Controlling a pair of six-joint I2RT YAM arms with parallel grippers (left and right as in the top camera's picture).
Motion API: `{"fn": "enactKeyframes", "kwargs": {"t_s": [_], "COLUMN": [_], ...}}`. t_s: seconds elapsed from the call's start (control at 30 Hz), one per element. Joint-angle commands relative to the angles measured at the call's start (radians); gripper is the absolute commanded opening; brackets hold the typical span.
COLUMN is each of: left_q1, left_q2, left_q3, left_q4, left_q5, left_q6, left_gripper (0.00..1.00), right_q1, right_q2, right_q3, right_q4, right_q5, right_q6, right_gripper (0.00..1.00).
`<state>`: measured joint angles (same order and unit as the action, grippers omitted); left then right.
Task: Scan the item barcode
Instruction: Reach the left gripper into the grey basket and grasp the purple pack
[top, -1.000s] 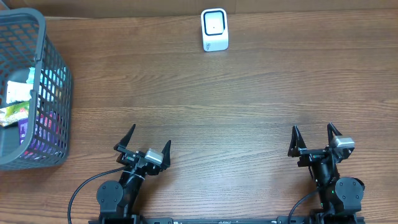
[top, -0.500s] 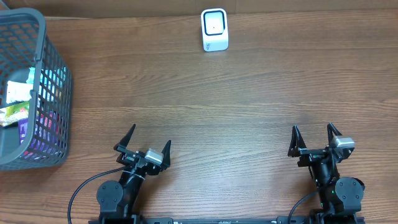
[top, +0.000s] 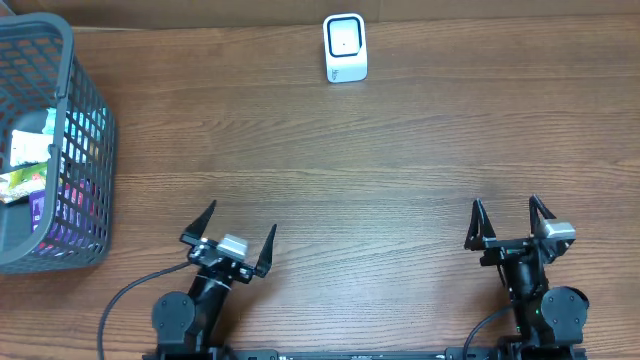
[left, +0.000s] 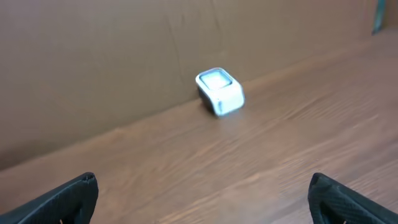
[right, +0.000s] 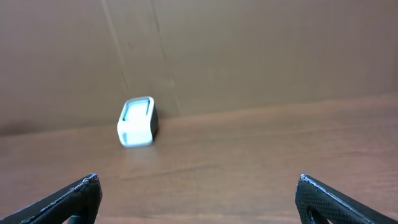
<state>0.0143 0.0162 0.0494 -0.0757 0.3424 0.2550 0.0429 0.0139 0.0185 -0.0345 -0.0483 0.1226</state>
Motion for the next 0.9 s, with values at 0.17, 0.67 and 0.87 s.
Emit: {"fn": "enactKeyframes", "kwargs": {"t_s": [0.17, 0.67, 0.87], "left_q1": [-0.002, -0.002, -0.002], "left_q2": [0.219, 0.970, 1.266], "left_q3": [0.472, 1.461, 1.853], "left_q4": [-0.223, -0.817, -1.081], "left_q5": [0.019, 0.053, 0.090], "left_q6": [-0.229, -0.145, -0.136], "left_gripper": [1.00, 1.00, 1.00], "right_q1": [0.001, 0.001, 0.001], "right_q2": [-0.011, 0.427, 0.753], "right_q3": [0.096, 0.726, 1.118], "right_q4": [0.078, -0.349, -0.724], "right_q5": [-0.006, -0.036, -0.062], "right_q6": [0.060, -0.001, 0.000], "right_gripper": [1.00, 1.00, 1.00]}}
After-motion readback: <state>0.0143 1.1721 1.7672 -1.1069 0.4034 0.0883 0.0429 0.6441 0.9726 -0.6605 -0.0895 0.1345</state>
